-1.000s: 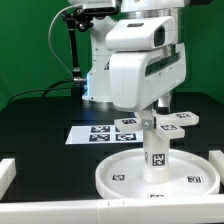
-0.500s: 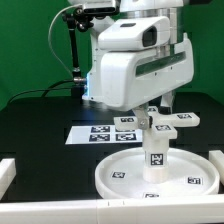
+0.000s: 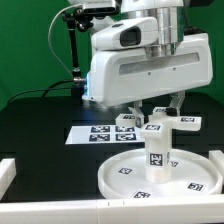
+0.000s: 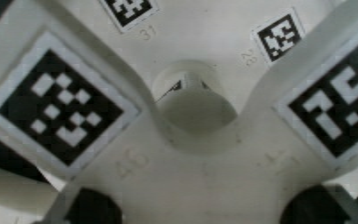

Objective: Assemble round table

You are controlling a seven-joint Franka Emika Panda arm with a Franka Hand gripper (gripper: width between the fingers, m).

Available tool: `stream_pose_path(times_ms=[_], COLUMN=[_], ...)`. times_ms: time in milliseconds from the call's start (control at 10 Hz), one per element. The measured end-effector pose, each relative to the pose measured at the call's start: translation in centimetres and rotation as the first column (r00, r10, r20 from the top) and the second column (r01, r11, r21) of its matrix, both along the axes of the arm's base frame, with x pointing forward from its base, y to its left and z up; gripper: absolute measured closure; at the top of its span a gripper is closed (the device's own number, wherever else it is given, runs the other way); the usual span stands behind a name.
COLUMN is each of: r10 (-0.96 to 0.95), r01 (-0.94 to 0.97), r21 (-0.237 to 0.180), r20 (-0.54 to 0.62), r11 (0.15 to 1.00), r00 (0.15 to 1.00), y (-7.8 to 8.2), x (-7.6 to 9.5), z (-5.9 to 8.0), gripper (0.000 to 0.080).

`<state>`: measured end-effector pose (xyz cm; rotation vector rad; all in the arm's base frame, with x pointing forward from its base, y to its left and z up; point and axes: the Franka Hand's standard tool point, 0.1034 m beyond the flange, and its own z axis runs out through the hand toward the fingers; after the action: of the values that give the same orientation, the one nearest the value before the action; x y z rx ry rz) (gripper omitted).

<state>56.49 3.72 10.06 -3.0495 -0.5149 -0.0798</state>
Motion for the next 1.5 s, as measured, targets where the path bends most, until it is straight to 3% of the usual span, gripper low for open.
stream_pose_path(times_ms=[300,700,800,900,1100,1400,1500], r10=[-0.204,-0.595,-0.575,-0.574,-0.573,-0.577,-0.575], r01=[0.204,0.595,0.575,0.574,0.573,0.58,0.578], r21=[0.01,0.031,0.031,0.032,0.039,0.048,0.048], r20=[-0.012,-0.031,-0.03,-0.029,-0.03,-0.06,-0.055], r11=[0.979,0.803,0.817,0.818,0.818,0.813,0.815], r00=[0.979,0.803,0.818,0.819,0.819,0.814,0.816], y=[-0.1,-0.2,-0.2,-0.2,-0.3,0.4,0.3], x=[0.0,-0.1,-0.1,-0.1,-0.2,-0.4,-0.3], z=[0.0,0.1,0.0,0.1,1.2,4.3,4.0], gripper=[0.0356,0.0356,0.0356,0.0202,0.0166,0.0151,0.0151])
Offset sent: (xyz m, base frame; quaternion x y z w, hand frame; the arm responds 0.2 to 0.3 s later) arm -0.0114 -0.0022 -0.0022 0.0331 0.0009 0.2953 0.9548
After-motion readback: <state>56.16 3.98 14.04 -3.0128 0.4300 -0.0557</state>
